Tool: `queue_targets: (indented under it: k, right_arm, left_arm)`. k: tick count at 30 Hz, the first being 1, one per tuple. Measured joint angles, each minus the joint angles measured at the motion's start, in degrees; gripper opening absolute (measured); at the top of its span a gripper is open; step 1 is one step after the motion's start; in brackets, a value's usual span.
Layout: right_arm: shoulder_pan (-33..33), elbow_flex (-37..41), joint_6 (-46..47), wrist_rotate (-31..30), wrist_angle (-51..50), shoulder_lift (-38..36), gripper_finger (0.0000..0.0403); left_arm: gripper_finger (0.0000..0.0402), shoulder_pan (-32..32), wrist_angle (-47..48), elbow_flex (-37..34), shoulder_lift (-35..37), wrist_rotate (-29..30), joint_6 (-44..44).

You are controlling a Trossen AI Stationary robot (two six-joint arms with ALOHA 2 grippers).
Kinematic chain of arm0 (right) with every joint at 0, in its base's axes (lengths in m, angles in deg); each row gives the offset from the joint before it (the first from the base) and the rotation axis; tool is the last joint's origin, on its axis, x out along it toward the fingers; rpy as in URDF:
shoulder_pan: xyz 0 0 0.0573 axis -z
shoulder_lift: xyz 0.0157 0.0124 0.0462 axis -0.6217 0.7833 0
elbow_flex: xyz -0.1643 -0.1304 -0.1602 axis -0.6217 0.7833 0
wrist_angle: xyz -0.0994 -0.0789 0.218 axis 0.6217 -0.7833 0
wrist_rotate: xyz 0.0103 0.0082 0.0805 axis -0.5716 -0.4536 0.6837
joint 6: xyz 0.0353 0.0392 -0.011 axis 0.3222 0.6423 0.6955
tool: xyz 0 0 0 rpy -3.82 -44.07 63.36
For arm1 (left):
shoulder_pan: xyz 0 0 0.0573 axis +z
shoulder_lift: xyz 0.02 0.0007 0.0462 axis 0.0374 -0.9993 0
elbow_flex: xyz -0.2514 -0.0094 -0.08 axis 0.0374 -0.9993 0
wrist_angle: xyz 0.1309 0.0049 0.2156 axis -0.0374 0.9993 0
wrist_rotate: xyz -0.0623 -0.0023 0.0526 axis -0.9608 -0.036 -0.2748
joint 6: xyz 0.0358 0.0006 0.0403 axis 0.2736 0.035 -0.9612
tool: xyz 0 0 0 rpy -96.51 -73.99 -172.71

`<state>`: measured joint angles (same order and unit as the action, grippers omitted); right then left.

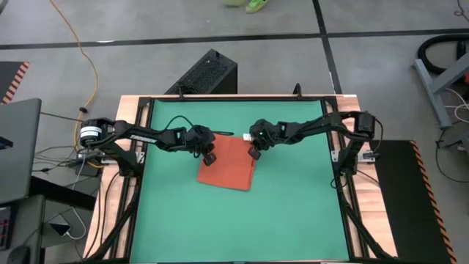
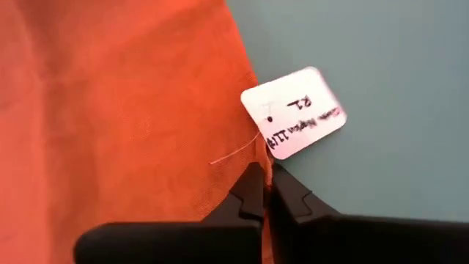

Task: Roll towel
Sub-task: Fold the orange towel

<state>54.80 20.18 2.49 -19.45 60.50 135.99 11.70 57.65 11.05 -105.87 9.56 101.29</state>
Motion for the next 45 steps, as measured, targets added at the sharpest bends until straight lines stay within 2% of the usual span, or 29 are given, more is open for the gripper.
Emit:
queue_targets:
  k: [9,15,20,25,31,33,37,42,45]
  right_arm:
    - [-1.8,0.0,0.0,-2.8,-2.0,-6.6,0.0014]
    - [-3.8,0.0,1.2,-3.2,-5.5,-7.6,0.0013]
    - [-6.1,0.0,1.8,-8.1,-8.5,-7.6,0.0012]
    - [-8.3,0.0,2.0,-10.2,-8.2,-7.6,0.0012]
    - [-9.3,0.0,2.5,-10.6,-8.3,-7.6,0.0011]
    - [-9.3,0.0,2.5,-11.0,-8.3,-7.6,0.0011]
    - [-9.6,-0.1,2.6,-13.5,-8.3,-8.5,0.0011]
    - [-9.8,-0.8,2.5,-13.5,-8.9,-9.9,0.0011]
    - [-10.0,-0.8,2.5,-13.6,-9.2,-10.9,0.0011]
  left_arm:
    - [0.0034,0.0,0.0,0.0,0.0,0.0,0.0]
    - [0.0034,0.0,0.2,0.0,0.6,-0.1,-0.2]
    - [0.0034,0.0,1.4,0.0,2.7,0.2,-1.4]
    - [0.0034,0.0,5.1,0.0,3.3,4.7,-2.8]
    - [0.0034,0.8,15.6,0.0,3.2,10.2,-5.0]
    - [0.0034,1.5,17.0,0.0,3.2,8.9,-4.3]
    - [0.0022,2.3,14.4,-0.6,3.2,2.0,-4.3]
    - [0.0002,2.4,9.3,-3.6,3.2,1.1,-6.8]
    - [0.0000,2.4,2.9,-6.3,3.2,-2.2,-6.0]
